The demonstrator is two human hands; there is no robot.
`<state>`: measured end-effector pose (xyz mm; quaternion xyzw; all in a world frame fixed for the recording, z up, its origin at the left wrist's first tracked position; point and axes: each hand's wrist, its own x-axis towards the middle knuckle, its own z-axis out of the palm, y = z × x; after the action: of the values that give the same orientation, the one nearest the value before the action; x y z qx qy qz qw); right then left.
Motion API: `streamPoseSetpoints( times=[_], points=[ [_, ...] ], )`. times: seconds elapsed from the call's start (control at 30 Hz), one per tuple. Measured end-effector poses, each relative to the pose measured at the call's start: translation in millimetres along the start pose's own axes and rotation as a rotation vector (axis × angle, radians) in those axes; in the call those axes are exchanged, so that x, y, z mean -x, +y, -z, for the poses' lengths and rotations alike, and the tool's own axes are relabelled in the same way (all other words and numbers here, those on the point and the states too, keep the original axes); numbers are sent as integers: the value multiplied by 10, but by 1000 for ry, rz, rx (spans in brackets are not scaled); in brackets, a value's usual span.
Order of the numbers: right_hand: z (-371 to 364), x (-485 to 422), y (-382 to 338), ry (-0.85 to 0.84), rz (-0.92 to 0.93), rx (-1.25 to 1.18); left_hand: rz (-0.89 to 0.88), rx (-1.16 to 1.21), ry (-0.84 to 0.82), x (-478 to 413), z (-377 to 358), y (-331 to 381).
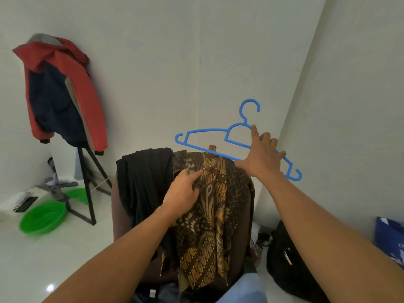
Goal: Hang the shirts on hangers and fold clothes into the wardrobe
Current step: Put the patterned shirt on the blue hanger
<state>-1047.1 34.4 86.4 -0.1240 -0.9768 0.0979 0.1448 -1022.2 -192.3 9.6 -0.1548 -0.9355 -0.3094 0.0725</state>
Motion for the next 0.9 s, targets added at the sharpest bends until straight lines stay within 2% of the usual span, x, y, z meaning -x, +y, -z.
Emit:
streamPoseSetpoints(
  times=[0.23, 0.37, 0.43, 0.5, 0.6, 0.7, 0.8, 0.9],
  points=[
    [-42, 169, -37, -31, 61, 10, 112, 47, -107, 673, -356, -253],
    [-107, 252, 23, -56, 55, 20, 119, 31, -169, 802, -465, -318],
    [-121, 266, 75, -56, 33, 7, 62, -81, -79, 713, -463, -271],
    [-123, 254, 143, -42, 3, -11, 7, -159, 85, 542, -408, -147],
    [-106, 213, 250, -15, -48, -46, -36, -105, 235, 210, -300, 46],
    [-82, 162, 330, 0, -80, -61, -49, -115, 138, -87, -281, 129],
    [-77, 121, 382, 13, -87, -63, -81, -335, 12, -238, -289, 110],
    [-88, 107, 388, 3, -79, -60, -72, -319, 41, -217, -259, 62]
  ],
)
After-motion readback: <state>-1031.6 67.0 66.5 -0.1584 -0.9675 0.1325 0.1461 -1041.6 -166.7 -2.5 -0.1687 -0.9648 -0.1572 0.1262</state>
